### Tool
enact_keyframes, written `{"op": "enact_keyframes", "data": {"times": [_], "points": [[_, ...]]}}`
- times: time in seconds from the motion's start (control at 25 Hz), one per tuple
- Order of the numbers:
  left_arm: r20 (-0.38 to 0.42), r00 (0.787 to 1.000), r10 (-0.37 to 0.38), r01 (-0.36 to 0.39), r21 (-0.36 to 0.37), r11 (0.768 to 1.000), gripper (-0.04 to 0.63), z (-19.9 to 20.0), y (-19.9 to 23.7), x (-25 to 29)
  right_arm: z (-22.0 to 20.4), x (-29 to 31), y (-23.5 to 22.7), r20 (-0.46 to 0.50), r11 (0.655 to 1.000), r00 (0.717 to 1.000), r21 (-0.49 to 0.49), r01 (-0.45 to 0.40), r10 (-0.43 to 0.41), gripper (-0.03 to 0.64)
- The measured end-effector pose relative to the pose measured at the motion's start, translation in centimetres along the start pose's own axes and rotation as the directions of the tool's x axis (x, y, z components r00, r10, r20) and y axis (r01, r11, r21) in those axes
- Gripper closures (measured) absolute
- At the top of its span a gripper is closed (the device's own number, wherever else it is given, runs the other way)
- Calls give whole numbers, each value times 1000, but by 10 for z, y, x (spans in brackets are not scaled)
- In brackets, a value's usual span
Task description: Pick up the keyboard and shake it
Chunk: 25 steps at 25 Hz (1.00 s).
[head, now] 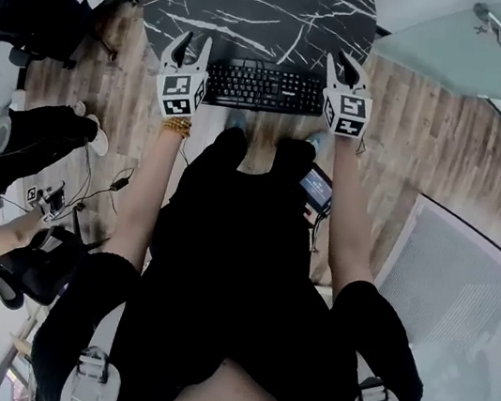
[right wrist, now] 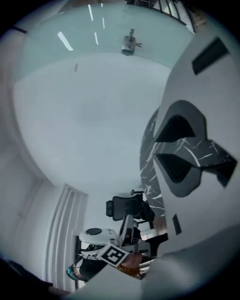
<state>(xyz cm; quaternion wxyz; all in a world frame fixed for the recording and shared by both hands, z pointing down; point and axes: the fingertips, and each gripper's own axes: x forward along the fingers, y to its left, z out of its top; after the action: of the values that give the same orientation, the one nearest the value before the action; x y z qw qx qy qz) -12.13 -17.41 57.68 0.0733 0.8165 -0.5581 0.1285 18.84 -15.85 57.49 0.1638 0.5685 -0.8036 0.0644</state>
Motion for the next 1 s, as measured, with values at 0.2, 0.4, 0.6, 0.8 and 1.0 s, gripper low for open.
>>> {"op": "enact_keyframes", "data": {"times": [0.2, 0.4, 0.6, 0.8, 1.0], "points": [[255, 966, -49, 26, 92, 995, 574, 115, -59, -45, 132, -80, 32, 293, 997, 955, -45, 59, -44, 552], [429, 900, -74, 7, 156, 988, 581, 182, -132, -118, 185, -165, 77, 499, 996, 866, -49, 73, -39, 566], [483, 875, -10, -42, 96, 994, 581, 182, -188, -208, 168, -248, 131, 559, 1000, 829, -25, 4, 11, 574], [396, 918, 6, -39, 74, 997, 583, 144, -234, -265, 128, -301, 164, 512, 997, 855, -28, -75, 78, 586], [312, 950, 4, -30, 77, 997, 583, 107, -266, -301, 98, -326, 188, 460, 993, 881, -17, -113, 108, 589]]}}
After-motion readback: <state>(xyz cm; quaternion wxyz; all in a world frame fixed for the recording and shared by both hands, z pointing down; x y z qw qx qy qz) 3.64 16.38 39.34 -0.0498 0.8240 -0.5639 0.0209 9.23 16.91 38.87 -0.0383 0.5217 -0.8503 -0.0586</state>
